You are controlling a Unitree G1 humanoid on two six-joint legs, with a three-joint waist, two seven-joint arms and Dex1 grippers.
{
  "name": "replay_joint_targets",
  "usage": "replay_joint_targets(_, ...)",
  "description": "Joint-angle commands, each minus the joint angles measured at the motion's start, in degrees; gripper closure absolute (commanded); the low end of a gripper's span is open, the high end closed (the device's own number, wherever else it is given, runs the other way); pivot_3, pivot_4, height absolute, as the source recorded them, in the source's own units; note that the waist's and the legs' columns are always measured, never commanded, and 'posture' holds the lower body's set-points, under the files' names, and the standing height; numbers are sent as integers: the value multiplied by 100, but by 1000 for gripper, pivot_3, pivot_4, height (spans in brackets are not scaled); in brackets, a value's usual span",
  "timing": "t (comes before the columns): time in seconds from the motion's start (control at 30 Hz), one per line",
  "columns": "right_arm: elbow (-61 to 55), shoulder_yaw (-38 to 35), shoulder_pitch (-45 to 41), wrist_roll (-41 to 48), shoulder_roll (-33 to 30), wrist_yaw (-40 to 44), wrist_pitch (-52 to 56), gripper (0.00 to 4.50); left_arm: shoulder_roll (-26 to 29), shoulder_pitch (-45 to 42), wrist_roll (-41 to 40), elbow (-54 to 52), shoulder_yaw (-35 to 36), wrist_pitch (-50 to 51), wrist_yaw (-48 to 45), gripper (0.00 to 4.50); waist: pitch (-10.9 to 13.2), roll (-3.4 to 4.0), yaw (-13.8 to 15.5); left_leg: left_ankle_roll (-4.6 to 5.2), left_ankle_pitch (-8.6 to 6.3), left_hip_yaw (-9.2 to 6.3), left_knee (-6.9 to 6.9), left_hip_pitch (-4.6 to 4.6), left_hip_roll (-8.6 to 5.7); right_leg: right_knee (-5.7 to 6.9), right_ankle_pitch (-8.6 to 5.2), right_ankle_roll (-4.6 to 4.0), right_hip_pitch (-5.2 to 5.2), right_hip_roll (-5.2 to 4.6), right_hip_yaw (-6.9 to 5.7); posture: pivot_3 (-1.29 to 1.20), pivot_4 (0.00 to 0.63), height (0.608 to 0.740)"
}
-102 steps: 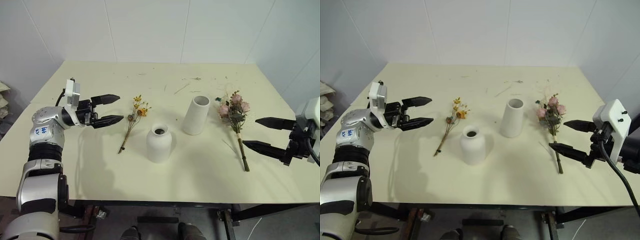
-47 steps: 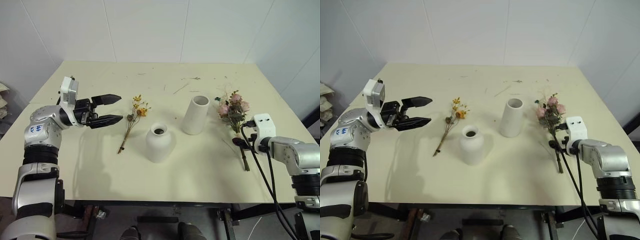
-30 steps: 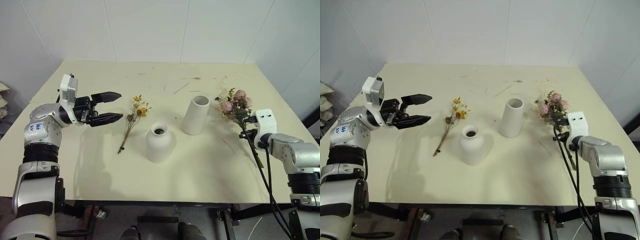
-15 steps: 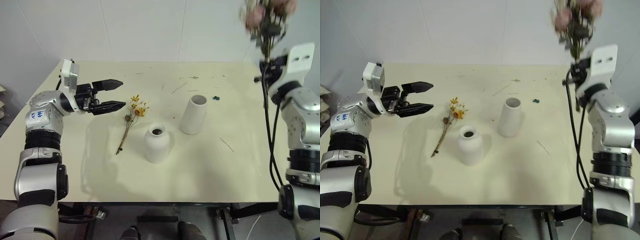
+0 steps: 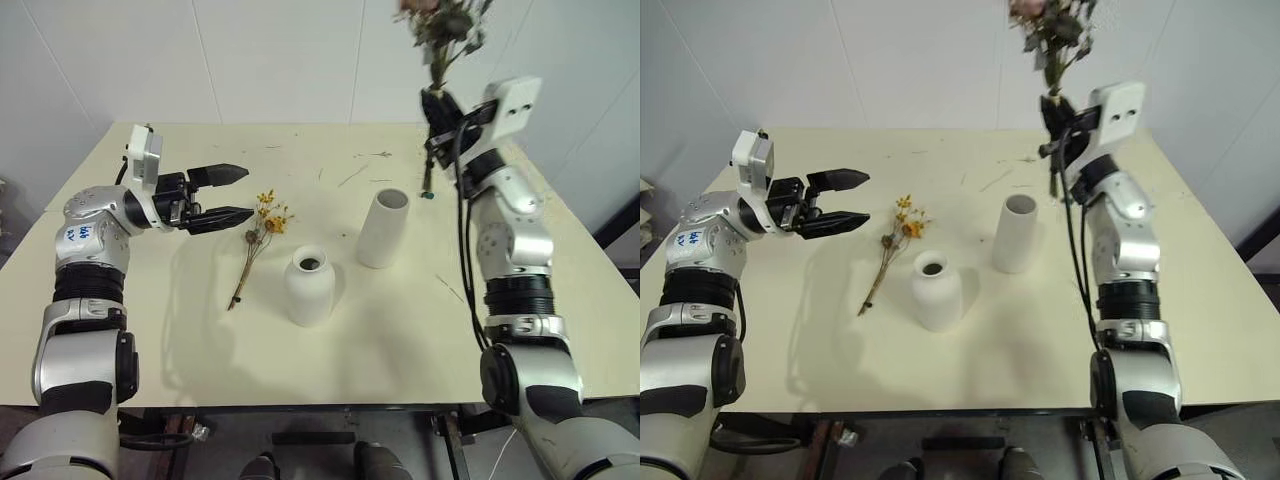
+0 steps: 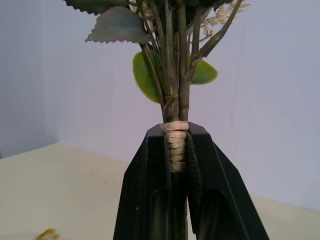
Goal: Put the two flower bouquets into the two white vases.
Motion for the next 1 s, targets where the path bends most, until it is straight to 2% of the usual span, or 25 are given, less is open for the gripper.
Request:
replay_joint_targets(0.03,333,-26,-364,17,94,190,-433,4427,69,92,-166,-363,163,79,-262,0,0,0,0,0,0,0,0,0,0,0,0,0,0,0,0,0,150,740)
replay_joint_targets(0.33,979,-61,-647,5,195,237,-829,4427,106,308,-236,-700,259,231,-163,0,0,1,-9,-1,0,-2,0,0,0,1,-1,-1,-1,1,0,0,150,740)
replay_joint_targets(1.0,241,147,-855,-306,77,152,-908,4427,-1,235,-171,-638,246,241,-149,0,1,2,-40,-4,2,-3,-2,1,0,11,-3,-2,-6,1,0,0,150,740)
